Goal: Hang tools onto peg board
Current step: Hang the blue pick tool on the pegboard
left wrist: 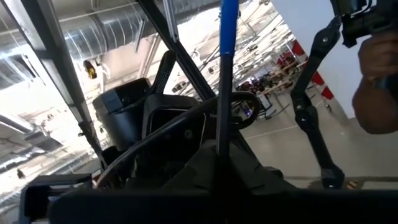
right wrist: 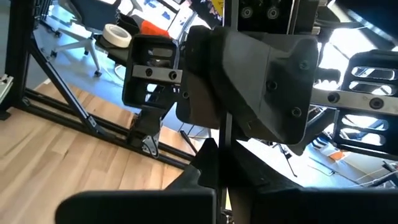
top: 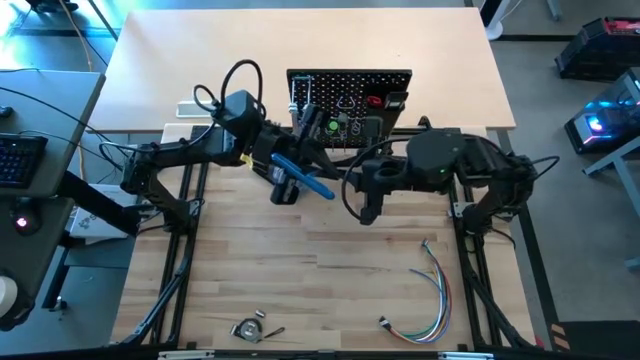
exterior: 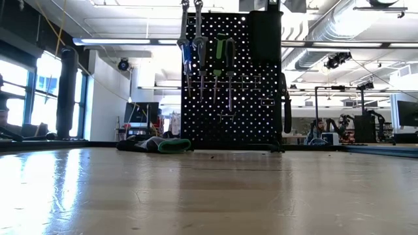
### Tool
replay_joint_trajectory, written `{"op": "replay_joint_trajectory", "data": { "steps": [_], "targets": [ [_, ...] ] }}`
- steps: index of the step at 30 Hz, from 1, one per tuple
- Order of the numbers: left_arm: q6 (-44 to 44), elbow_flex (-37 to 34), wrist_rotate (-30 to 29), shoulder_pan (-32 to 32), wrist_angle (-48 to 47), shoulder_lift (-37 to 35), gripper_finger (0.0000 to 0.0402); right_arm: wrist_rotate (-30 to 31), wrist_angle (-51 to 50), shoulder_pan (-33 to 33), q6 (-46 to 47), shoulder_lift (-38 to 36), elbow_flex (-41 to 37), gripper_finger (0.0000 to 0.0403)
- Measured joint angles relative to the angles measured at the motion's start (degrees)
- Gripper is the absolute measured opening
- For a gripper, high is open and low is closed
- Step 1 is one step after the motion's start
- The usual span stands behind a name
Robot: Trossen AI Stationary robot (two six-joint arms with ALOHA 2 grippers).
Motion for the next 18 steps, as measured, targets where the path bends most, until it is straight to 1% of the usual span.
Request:
{"op": "replay_joint_trajectory", "data": {
  "steps": [6, 12, 18],
  "targets": [
    [-2.5, 0.0, 0.4, 1.2, -0.3, -0.1, 0.0040, 0.2, -0.8, 0.0, 0.2, -0.8, 0.0, 0.0002],
    [-4.2, 0.0, 0.2, 2.5, -1.2, -0.4, 0.0091, -0.1, -2.6, 0.1, 2.0, -1.9, 0.0, 0.0001],
    [-0.7, 0.0, -0.2, 3.3, -7.2, -2.9, 0.0140, -0.3, -7.1, 0.1, 5.9, -3.0, 0.0, 0.0001]
  ]
}}
